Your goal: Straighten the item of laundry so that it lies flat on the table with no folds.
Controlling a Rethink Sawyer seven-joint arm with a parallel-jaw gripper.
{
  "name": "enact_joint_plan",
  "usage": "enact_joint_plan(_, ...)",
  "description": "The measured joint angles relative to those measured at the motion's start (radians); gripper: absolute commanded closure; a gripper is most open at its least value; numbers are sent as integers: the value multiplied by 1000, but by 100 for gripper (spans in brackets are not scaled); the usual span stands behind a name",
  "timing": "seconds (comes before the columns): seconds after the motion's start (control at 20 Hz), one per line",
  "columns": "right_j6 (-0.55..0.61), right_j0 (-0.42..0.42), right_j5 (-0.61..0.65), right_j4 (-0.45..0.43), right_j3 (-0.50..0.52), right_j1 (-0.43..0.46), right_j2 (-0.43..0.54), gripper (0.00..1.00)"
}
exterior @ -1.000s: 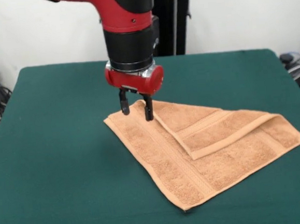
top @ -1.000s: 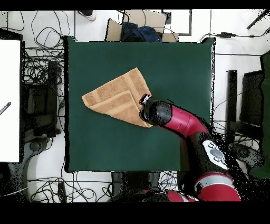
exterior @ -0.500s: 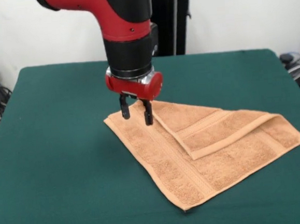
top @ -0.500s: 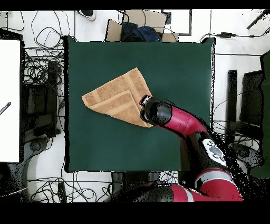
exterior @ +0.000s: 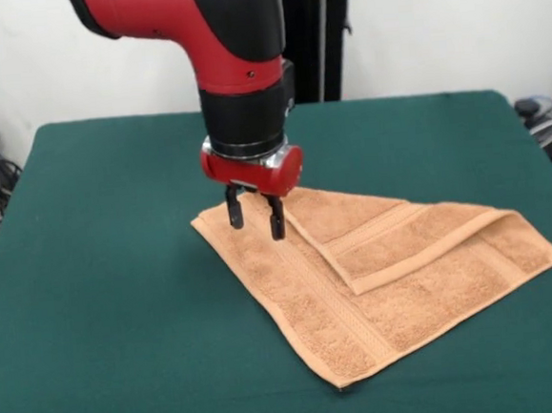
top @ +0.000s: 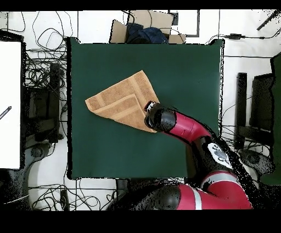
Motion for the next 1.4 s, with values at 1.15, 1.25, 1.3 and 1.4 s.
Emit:
enact_joint_plan(1.15,0,50,-19,-52,0,5,0,0)
enact_joint_plan(1.25,0,50,-19,-65,0,5,0,0)
enact_joint_plan(1.3,0,50,-19,-70,0,6,0,0)
enact_joint_plan(1.4,0,50,-19,-80,0,7,0,0)
